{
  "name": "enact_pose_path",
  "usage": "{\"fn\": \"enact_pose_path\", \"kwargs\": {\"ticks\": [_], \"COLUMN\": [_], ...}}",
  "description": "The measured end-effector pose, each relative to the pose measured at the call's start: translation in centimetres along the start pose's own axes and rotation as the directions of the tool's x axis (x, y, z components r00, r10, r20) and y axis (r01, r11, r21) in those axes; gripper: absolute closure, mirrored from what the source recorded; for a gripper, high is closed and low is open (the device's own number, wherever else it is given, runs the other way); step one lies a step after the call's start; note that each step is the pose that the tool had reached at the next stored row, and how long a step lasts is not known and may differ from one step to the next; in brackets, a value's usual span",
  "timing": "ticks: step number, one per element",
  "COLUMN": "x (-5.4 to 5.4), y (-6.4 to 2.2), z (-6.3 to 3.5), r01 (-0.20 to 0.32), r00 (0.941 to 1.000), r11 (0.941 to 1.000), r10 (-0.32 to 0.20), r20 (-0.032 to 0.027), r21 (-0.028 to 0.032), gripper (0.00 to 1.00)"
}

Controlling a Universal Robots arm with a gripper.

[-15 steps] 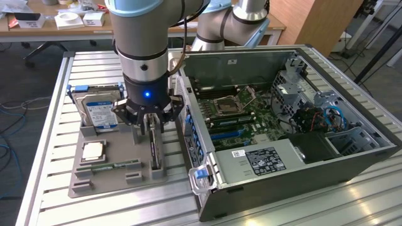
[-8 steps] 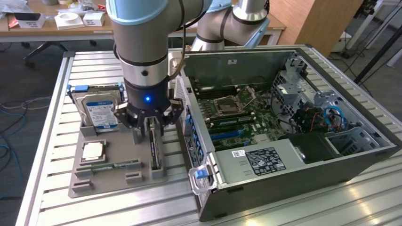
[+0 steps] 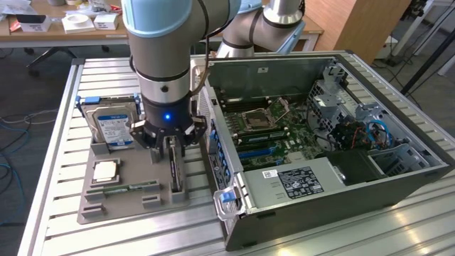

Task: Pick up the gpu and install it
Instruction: 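Pick up the gpu and move the gpu toward the slot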

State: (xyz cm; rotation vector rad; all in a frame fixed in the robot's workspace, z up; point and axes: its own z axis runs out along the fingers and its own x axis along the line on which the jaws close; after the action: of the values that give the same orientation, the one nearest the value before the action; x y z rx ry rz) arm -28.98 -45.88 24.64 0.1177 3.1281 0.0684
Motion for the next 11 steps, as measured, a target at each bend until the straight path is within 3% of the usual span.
{"fn": "enact_pose_path", "kwargs": {"ticks": [5, 11], "x": [0.00, 0.10], "y": [-0.02, -0.13], "z": [0.40, 0.40], "r01": [0.000, 0.000], "r00": [1.0000, 1.0000], "r11": [1.0000, 1.0000], "r10": [0.000, 0.000], "r20": [-0.0038, -0.0039], "r21": [0.0004, 0.0003], "gripper": [0.51, 0.51]}}
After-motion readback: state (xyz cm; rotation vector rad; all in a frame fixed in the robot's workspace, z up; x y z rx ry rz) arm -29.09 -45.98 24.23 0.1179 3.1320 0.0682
